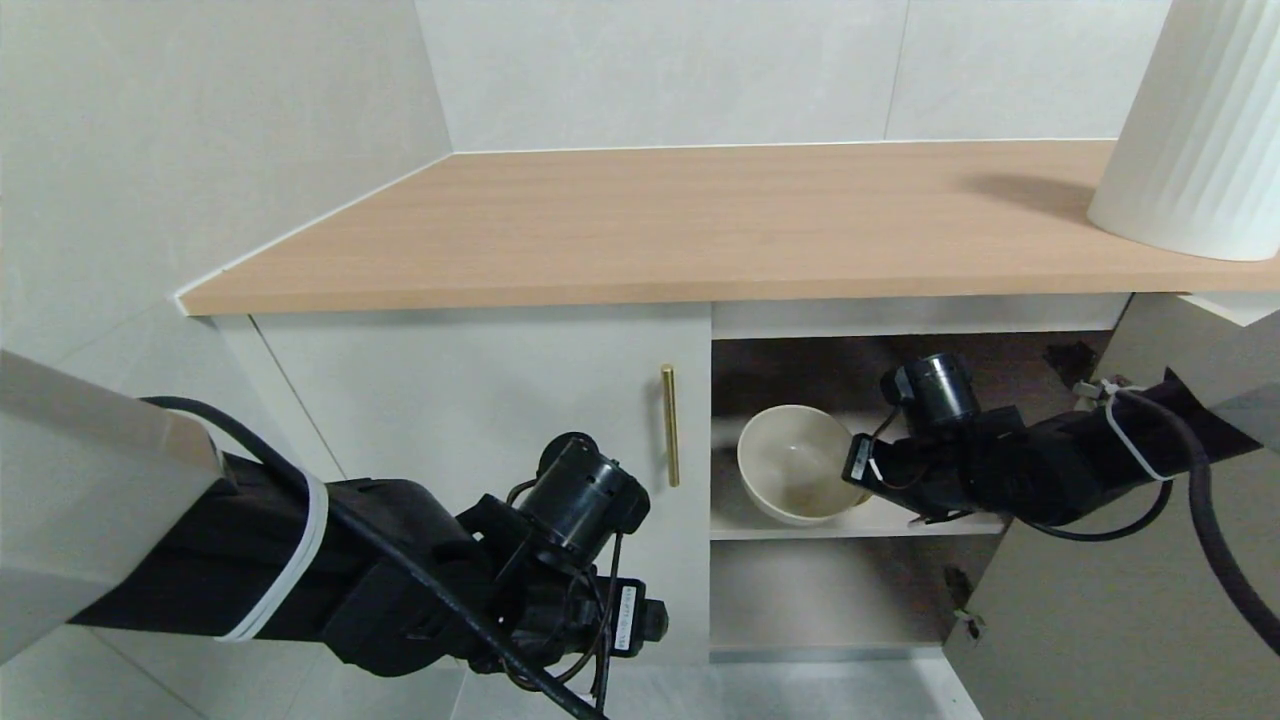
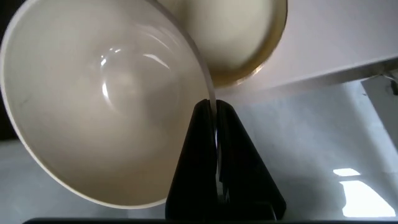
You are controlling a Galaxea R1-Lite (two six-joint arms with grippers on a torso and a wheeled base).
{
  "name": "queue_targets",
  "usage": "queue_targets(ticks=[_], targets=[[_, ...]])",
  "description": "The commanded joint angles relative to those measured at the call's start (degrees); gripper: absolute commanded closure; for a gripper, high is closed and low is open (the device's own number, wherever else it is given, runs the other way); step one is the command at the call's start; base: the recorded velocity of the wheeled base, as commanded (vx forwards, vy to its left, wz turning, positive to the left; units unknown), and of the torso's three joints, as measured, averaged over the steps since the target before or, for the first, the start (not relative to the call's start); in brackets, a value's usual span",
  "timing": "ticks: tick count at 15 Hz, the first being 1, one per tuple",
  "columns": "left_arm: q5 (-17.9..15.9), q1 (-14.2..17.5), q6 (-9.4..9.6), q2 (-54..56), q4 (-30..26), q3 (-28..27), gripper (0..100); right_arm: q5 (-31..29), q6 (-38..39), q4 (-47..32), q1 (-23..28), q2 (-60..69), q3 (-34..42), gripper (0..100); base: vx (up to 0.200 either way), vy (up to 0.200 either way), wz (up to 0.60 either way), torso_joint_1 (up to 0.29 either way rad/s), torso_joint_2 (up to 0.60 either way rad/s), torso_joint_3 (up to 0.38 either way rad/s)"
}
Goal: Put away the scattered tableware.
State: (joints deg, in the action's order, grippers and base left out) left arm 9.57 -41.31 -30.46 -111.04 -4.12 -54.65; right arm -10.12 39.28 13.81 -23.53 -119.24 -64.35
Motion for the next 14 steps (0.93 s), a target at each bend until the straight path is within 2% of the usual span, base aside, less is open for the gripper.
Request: queue_targets(ticks=[1, 6, 14], targets=[[0.0, 0.0, -0.03, 0.0, 0.0, 0.0, 0, -0.3, 1.7, -0.1, 1.6, -2.4, -2.3, 100, 0.0, 0.0, 0.0, 0.0, 0.0, 0.0], [0.0, 0.0, -0.03, 0.0, 0.0, 0.0, 0, -5.2, 3.7, -0.4, 4.6, -6.9, -7.0, 100, 0.0, 0.0, 0.0, 0.0, 0.0, 0.0], [0.0, 0.0, -0.03, 0.0, 0.0, 0.0, 0, -6.1, 3.6, -0.4, 5.7, -9.8, -9.5, 100, 0.0, 0.0, 0.0, 0.0, 0.0, 0.0]])
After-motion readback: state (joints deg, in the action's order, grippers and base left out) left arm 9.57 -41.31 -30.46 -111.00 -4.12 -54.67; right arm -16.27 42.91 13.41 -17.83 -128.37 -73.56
